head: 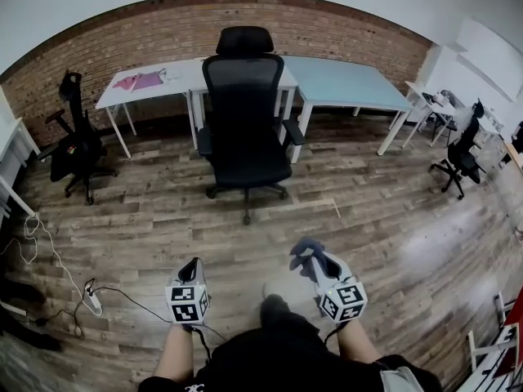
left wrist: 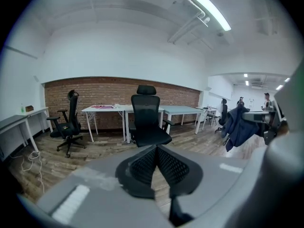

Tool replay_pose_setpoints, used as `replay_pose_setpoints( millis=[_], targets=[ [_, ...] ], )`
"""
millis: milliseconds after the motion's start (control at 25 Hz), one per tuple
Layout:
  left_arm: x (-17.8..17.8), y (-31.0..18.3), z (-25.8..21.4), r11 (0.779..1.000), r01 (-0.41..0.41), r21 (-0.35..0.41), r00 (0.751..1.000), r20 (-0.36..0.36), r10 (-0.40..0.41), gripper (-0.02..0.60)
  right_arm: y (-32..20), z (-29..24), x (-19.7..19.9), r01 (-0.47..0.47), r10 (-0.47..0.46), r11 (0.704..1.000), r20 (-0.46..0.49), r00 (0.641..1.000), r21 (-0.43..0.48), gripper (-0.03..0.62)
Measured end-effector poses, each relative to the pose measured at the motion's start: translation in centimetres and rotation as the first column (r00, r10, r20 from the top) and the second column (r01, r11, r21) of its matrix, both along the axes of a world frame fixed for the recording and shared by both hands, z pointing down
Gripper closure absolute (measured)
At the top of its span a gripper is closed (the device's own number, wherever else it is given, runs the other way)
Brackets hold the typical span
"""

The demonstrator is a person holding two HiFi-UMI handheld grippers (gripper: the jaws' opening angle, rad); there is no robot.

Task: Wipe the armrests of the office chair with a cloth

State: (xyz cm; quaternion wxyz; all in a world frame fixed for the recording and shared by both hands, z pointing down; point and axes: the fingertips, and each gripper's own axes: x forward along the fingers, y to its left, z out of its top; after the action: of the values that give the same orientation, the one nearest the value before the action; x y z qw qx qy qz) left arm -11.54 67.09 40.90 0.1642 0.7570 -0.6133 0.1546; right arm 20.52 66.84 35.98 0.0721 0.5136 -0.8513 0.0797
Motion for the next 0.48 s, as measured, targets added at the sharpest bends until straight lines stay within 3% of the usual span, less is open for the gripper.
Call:
replay_pose_setpoints(
  millis=[200,480],
  targets=[
    [0.3,-6.7,-0.9,1.000,0.024,-0.011,1.000,0.020,-0.024,0.575,-8.1,-0.3,-0.1,0.050,-0.051,0.999,0.069,0.996,0.017,0.539],
    [4.0,-17.2,-3.4,0.999,0.050,0.005,0.999,-0.007,-0.050,0.575,-20.6,-2.3,1.8,0.140,-0.143,0.989,0.062,0.988,0.053,0.539]
  ],
)
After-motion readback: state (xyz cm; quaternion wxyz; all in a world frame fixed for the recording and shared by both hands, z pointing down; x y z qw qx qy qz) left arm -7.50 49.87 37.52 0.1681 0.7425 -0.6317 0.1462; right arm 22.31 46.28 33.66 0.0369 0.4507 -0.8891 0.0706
